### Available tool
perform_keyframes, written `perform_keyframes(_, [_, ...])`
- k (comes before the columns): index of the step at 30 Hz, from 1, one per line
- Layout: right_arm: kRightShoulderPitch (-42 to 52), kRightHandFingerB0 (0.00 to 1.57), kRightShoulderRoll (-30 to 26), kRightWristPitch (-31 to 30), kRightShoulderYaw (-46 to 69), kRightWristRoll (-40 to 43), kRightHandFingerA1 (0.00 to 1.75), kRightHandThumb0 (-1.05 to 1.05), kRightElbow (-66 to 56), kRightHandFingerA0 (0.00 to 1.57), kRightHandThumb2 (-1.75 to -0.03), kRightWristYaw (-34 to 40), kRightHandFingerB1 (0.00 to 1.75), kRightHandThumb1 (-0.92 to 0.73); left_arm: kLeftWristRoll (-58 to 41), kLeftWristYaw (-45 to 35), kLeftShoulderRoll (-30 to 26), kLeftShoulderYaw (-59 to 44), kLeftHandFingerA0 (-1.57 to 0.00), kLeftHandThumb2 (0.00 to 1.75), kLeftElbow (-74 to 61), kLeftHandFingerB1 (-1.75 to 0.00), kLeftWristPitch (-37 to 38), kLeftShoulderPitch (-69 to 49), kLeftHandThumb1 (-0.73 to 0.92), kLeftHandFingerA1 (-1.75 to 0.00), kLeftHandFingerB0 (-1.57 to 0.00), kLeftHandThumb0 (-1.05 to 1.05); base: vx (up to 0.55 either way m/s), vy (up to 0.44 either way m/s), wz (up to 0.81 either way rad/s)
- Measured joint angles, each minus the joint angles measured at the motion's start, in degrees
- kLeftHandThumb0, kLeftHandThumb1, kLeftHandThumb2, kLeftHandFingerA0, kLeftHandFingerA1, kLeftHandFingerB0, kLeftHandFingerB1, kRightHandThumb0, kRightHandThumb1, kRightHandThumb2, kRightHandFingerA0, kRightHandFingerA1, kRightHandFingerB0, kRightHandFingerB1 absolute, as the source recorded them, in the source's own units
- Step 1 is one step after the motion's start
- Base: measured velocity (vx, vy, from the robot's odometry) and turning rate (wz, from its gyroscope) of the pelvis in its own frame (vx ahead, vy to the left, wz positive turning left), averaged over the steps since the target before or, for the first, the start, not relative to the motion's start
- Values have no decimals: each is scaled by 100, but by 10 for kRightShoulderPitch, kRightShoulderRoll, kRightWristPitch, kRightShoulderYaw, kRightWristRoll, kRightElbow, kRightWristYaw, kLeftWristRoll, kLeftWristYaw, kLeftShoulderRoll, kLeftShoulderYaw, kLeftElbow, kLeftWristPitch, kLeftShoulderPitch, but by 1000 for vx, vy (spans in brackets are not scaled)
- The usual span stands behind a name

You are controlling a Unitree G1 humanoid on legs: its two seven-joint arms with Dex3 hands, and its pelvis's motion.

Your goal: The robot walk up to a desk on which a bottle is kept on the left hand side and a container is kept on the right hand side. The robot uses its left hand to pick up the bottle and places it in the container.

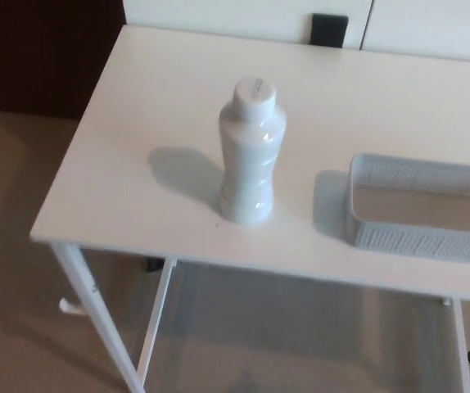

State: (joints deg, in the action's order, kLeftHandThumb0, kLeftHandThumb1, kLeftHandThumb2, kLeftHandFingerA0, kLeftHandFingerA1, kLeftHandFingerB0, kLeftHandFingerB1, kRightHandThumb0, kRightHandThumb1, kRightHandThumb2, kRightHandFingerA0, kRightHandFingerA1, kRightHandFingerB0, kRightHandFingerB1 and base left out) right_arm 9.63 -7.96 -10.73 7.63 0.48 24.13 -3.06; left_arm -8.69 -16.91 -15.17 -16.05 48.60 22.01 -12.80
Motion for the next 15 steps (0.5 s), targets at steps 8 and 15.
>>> perform_keyframes(8, [-21, 0, -11, 2, 5, 1, 89, 25, 22, 25, -170, -5, 67, -59, -4, -1, 4, -1, -50, 64, -21, -42, -4, 9, 57, -46, -40, -24, 273, -169, 14])
perform_keyframes(15, [-20, 3, -10, -9, 0, 0, 84, 28, 4, 24, -171, -4, 66, -57, -7, -1, 4, -4, -51, 61, -35, -40, -11, 5, 60, -44, -40, -20, 108, -108, -13])
